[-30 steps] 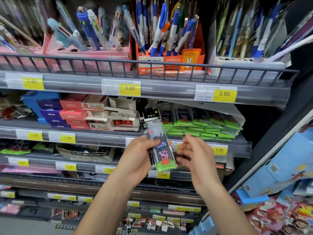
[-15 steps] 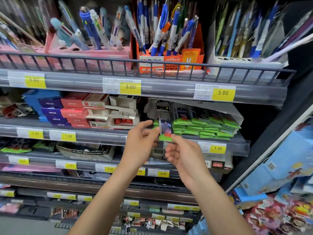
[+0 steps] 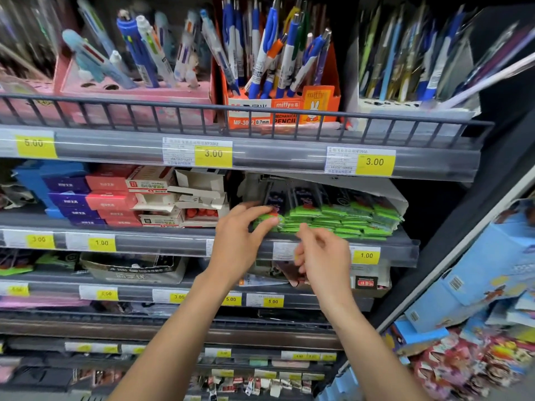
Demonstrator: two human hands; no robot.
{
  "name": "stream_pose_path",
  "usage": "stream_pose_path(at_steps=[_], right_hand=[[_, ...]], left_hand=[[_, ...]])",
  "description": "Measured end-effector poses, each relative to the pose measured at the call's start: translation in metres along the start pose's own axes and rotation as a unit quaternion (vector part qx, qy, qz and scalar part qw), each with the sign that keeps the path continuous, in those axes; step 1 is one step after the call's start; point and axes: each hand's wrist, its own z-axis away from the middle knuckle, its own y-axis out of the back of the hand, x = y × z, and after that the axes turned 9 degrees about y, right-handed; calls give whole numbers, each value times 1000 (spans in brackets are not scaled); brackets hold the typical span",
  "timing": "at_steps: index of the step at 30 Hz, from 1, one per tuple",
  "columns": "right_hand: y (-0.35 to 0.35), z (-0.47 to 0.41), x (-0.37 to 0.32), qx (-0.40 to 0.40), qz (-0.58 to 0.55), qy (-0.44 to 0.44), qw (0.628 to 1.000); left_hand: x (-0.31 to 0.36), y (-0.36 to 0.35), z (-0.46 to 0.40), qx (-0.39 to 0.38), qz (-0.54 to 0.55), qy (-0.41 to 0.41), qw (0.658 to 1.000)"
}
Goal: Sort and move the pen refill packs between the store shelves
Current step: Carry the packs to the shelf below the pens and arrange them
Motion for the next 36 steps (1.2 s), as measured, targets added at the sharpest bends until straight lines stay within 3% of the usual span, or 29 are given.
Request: stream_pose_path(at_steps=[1, 3, 4, 6, 11, 16, 20, 23, 28, 31, 36], right_hand=[[6, 0, 7, 60, 94, 143, 983], [15, -5, 18, 139, 253, 391, 874], [18, -11, 21, 148, 304, 454, 824], [21, -26, 24, 148, 361, 478, 787], [29, -48, 35, 83, 404, 472, 779], [32, -55, 44, 83, 401, 476, 778], [35, -56, 41, 66, 382, 473, 791], [33, -44, 37, 80, 336, 480, 807], [-10, 0, 34, 64, 187, 514, 835], [-71, 35, 31, -14, 114, 514, 850], [-202, 93, 29, -180, 89, 472, 859]], left_hand=[[1, -2, -2, 19, -6, -6, 1000], [4, -7, -5, 44, -28, -24, 998], [4, -8, -5, 46, -37, -29, 998], [3, -10, -4, 40, -48, -35, 997], [-2, -19, -1, 64, -64, -39, 995], [2, -29, -1, 102, -76, -23, 992], [-1, -26, 1, 80, -77, -30, 993], [-6, -19, 9, 84, -68, -60, 992], [-53, 17, 50, 186, -58, -75, 978], [-103, 62, 88, 191, -99, -8, 977], [-207, 151, 132, 132, -178, 225, 949]])
